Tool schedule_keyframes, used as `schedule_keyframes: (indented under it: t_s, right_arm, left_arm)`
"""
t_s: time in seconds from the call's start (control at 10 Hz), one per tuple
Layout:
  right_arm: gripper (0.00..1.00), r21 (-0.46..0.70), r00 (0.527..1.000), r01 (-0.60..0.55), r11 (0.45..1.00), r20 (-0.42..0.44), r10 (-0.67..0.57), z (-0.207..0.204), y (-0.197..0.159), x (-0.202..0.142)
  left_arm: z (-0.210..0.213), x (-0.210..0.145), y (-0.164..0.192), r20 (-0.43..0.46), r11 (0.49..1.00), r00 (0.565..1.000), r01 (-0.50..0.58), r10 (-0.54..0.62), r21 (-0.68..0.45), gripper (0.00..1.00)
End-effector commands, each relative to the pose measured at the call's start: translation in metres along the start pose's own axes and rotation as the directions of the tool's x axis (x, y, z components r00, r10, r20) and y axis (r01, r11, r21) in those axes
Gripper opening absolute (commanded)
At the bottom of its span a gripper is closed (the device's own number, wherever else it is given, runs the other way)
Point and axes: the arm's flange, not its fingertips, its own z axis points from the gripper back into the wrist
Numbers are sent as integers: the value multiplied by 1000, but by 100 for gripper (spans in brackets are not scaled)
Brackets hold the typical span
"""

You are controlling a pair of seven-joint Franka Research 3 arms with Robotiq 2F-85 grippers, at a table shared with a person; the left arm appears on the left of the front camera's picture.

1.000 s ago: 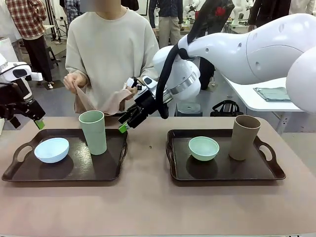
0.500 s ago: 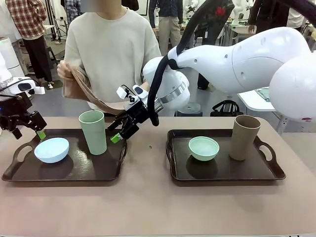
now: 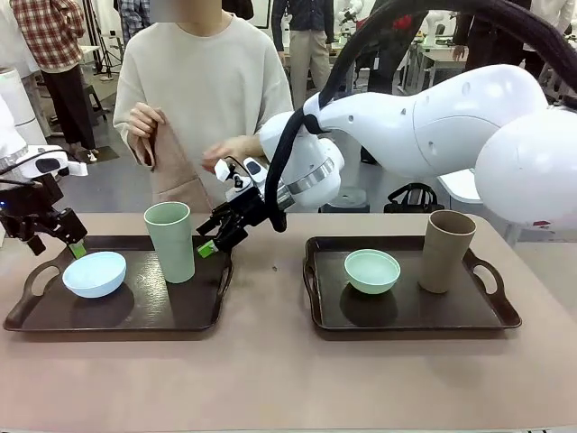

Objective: Set up a tray with a mat and arrange the tableware.
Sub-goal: Pick up the Picnic Bowl and Reusable plastic cup from the Handle tray in front of the human's position and hold them in the air.

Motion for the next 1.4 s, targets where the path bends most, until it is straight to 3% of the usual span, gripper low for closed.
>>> schedule_keyframes:
  t_s: [0.0, 0.5, 1.3]
  right_arm:
    - [100, -14, 1000, 22, 1000, 9, -22, -19, -6, 5]
    - [100, 73, 1000, -5, 997, 11, 5, -45, -12, 16]
    - [100, 111, 999, 26, 994, 30, -29, -77, -36, 15]
  left_arm:
    - [-10, -2, -2, 19, 1000, 999, 31, -31, -4, 100]
    - [-31, 11, 9, -17, 1000, 1000, -12, 12, 19, 100]
    - [-52, 17, 10, -54, 1000, 998, -20, 20, 5, 100]
